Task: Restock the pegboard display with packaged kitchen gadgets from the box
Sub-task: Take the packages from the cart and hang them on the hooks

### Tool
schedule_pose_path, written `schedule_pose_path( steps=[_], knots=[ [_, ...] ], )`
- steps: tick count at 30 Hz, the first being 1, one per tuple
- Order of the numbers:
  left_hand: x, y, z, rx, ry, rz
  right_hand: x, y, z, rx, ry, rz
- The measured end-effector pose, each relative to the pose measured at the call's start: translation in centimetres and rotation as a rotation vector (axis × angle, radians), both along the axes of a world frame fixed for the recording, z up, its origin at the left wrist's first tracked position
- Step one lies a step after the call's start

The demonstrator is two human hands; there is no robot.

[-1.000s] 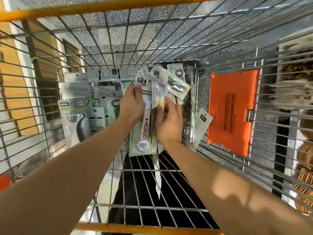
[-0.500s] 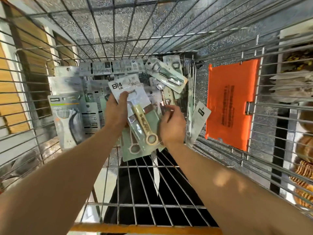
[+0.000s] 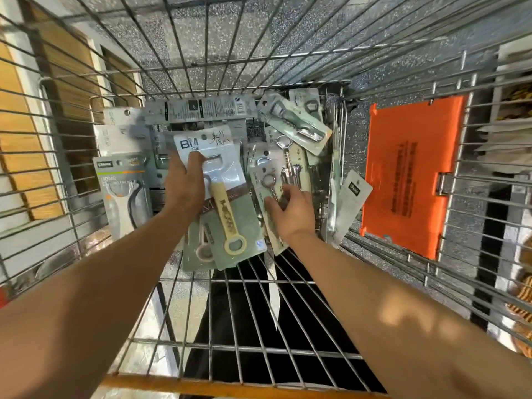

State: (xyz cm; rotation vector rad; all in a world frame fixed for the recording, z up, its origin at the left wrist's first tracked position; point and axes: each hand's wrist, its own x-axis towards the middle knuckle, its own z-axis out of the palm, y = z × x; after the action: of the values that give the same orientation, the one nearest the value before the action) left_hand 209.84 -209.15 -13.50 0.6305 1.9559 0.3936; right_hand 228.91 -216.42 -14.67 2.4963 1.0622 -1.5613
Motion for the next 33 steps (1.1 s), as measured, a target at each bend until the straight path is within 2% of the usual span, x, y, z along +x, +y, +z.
schedule_pose_path(
  steps=[4, 10, 13, 15, 18, 20, 23, 28, 33],
  knots=[
    [-0.4, -0.2, -0.1, 0.000, 0.007, 0.019, -0.7, 0.2, -0.4, -0.006, -0.008, 0.035],
    [-1.2, -0.3, -1.0, -0.023, -0.062, 0.009, -1.4, 0.2, 0.3, 0.091, -0.256, 0.096],
    [-1.3, -0.1, 0.1, -0.048, -0.111, 0.106, -1.1, 0.9, 1.5, 0.153, -0.336, 0.100],
    [-1.2, 0.3, 0.8, -0.067, -0.159, 0.194, -1.2, 1.5, 2.0, 0.151, -0.241, 0.042],
    [-2.0, 0.8, 0.8, -0.122, -0.219, 0.281, -1.7, 2.6, 3.4, 0.121, -0.027, -0.162],
    [-3.5, 0.6, -1.1, -0.115, -0.225, 0.262, -1.6, 3.4, 4.9, 0.090, 0.056, -0.233],
    [-3.0, 1.7, 4.1, -0.090, -0.333, 0.333, -1.5, 4.7, 6.9, 0.129, 0.089, -0.247],
    [-2.8, 2.9, 8.1, -0.004, -0.537, 0.461, -3.0, 6.2, 10.9, 0.199, 0.152, -0.320],
    [-3.7, 2.4, 13.1, -0.007, -0.626, 0.418, -3.7, 7.3, 14.4, 0.225, 0.122, -0.254]
  ],
)
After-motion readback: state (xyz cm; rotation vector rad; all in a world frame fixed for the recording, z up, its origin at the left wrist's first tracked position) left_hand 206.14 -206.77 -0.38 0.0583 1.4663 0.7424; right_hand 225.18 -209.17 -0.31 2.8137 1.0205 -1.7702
